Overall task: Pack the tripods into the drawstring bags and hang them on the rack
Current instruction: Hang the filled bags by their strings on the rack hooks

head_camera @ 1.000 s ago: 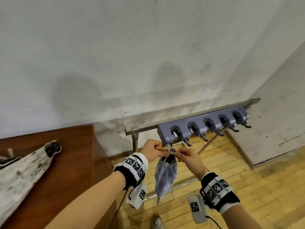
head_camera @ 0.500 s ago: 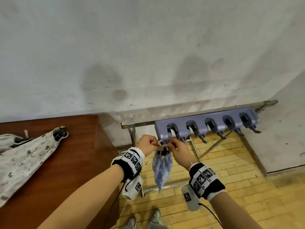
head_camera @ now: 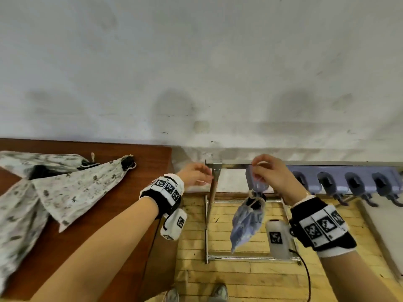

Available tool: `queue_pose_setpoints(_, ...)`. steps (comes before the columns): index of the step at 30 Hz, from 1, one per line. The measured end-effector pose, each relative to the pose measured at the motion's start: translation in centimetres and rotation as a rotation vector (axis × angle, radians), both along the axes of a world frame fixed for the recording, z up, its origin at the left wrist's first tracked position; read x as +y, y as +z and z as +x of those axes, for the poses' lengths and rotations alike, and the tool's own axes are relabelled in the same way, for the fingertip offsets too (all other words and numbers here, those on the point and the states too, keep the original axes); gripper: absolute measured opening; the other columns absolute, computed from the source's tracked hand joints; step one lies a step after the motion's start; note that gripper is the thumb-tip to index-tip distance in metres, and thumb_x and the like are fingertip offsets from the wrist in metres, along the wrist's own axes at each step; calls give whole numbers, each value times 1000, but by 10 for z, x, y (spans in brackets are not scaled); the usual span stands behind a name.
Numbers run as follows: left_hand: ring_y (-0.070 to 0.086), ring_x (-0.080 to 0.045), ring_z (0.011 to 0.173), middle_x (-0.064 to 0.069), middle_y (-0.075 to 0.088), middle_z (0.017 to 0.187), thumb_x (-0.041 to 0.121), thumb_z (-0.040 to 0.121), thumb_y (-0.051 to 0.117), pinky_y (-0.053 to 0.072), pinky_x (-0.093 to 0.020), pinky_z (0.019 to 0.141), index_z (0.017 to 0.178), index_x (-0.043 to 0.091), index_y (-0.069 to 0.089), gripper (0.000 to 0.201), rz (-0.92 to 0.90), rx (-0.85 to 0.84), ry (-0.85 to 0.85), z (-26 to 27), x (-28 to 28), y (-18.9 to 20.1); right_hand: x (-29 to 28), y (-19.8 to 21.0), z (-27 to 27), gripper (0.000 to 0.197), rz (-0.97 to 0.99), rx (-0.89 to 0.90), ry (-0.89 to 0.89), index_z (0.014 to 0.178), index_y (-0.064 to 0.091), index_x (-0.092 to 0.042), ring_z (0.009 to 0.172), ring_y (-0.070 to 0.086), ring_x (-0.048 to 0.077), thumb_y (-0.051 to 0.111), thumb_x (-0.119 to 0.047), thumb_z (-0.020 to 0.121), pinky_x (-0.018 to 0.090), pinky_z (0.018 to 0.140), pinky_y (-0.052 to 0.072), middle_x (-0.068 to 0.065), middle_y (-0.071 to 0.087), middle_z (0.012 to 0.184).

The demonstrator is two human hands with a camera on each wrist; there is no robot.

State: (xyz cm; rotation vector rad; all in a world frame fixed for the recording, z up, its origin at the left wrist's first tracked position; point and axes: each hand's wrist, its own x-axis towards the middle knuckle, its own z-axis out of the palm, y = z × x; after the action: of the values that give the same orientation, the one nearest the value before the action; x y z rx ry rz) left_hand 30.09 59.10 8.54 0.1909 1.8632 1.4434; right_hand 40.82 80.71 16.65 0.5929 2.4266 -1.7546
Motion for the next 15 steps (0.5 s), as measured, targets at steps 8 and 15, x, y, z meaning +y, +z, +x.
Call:
queue_pose_setpoints(8,66,-14,76,-8,67,91,3,85,67,53,-22,68,95,7,60,12,-166,69,179,-40,-135,7,-136,1,-76,17,39,-171,329,100,61,-8,63,60,14,55,0,87,21,58,43,8,65,80)
queue_pose_setpoints(15,59,-12,62,-8,63,81,-3,89,57,48,-21,58,74,12,57,21,-276,57,272,-108,-284,-16,-265,-36,-149,22,-35,-296,316,111,59,-6,64,61,14,54,-1,90,20,57,43,7,65,80)
